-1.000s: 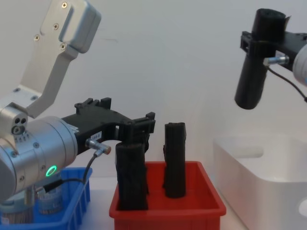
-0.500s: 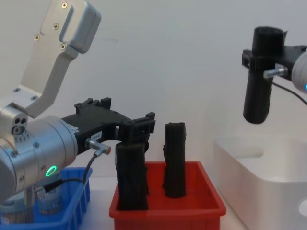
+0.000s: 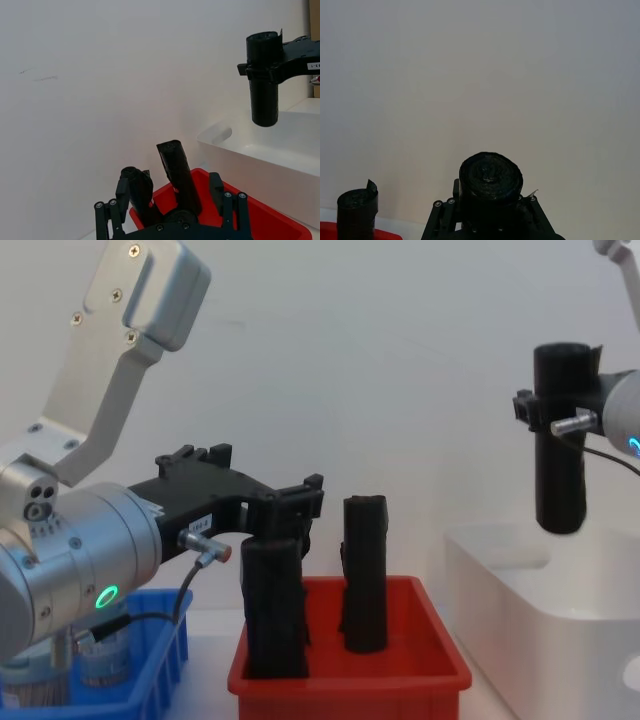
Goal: Pick the cotton swabs from the blue box and place them into the white box.
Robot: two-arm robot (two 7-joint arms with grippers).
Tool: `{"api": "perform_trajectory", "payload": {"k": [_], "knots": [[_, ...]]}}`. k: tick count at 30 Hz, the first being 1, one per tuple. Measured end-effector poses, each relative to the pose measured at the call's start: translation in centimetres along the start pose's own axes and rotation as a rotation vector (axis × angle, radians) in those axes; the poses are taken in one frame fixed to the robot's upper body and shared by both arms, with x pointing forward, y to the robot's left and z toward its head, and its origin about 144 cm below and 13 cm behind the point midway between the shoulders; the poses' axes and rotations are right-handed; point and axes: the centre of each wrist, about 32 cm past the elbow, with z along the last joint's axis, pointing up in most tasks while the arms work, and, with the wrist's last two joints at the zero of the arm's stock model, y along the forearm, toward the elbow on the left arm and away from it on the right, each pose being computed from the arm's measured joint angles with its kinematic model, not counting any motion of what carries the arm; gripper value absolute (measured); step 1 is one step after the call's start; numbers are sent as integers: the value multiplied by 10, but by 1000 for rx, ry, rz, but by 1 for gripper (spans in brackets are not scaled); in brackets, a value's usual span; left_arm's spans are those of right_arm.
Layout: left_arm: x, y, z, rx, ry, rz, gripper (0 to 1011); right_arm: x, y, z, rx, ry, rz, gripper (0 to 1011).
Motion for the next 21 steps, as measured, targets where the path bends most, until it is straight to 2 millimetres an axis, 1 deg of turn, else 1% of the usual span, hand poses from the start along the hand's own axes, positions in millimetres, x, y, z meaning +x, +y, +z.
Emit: {"api": "perform_trajectory", "payload": {"k": [2,3,5,7,8,10,12,15,17,18,20,21], "knots": [[0,0,0,0,0,0,1004,0,2,0,-12,-7,-6,494],[0,0,0,0,0,0,1004,1,3,0,-19,-11,-10,547],[0,0,0,0,0,0,1004,1,4,0,-25,-15,-13,586],[0,0,0,0,0,0,1004,1,5,-1,-33,-20,-16,664],[0,0,0,0,0,0,1004,1,5,-1,-35,-21,-17,682],[0,0,0,0,0,0,1004,1,6,-1,-41,-25,-20,755],[0,0,0,0,0,0,1004,1,7,-1,-47,-27,-23,798],[0,0,0,0,0,0,1004,1,8,-1,-52,-31,-26,907],[0,0,0,-1,-2,1,1004,1,8,-1,-55,-32,-27,931],[1,0,1,0,-6,2,1004,1,8,-1,-56,-33,-27,969],[2,1,3,1,-11,6,1004,1,9,-1,-59,-34,-28,1001],[3,1,3,0,-13,8,1004,1,9,-1,-60,-35,-29,1001]]}}
